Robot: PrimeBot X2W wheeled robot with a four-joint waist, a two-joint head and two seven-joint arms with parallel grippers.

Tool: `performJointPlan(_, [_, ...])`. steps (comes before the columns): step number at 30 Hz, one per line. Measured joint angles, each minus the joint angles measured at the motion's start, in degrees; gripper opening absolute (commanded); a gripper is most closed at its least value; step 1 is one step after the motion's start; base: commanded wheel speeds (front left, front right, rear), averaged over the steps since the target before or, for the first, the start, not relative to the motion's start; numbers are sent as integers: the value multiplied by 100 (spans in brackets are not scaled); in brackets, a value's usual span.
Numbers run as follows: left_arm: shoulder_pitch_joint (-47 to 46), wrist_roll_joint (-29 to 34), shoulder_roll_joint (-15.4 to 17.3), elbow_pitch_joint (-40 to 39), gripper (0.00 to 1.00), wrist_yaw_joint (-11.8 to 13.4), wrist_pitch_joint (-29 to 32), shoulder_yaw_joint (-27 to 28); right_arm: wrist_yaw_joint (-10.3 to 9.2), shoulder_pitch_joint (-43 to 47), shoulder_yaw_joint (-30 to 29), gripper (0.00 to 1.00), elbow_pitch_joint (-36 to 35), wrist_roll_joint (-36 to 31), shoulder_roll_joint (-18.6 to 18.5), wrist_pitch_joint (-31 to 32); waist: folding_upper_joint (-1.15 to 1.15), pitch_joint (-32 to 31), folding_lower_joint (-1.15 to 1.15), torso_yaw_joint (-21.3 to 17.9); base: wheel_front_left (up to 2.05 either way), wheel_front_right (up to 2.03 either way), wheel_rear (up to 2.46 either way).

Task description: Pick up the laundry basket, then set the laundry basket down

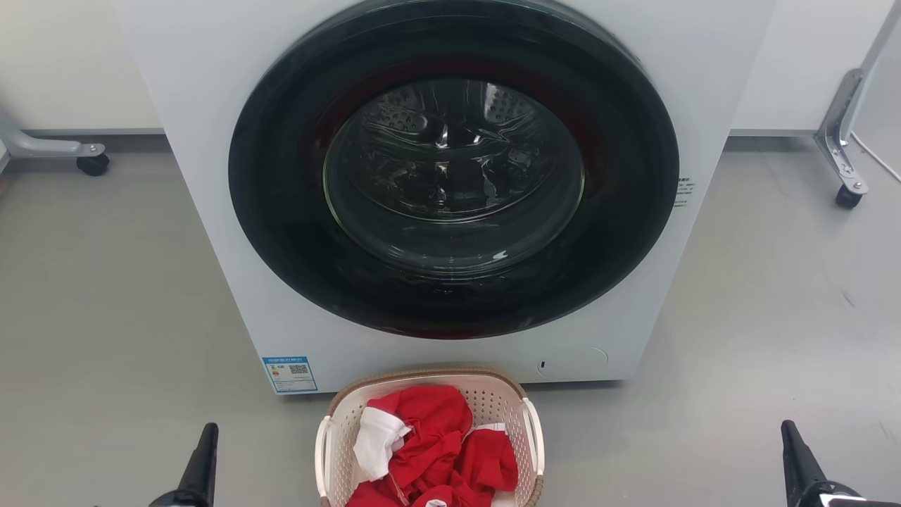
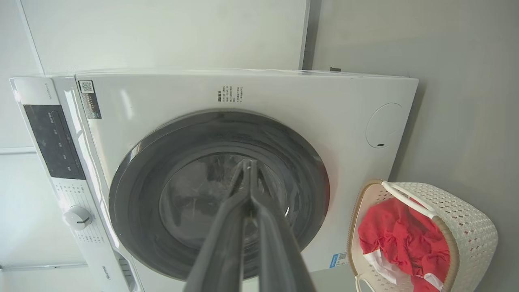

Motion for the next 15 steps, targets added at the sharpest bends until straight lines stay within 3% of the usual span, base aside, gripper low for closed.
performJointPlan(15, [-82,-204,-19,21,0,-46,49,38,30,-83,-62,0,27,182,11,47,0,1,0,-2,0,0,0])
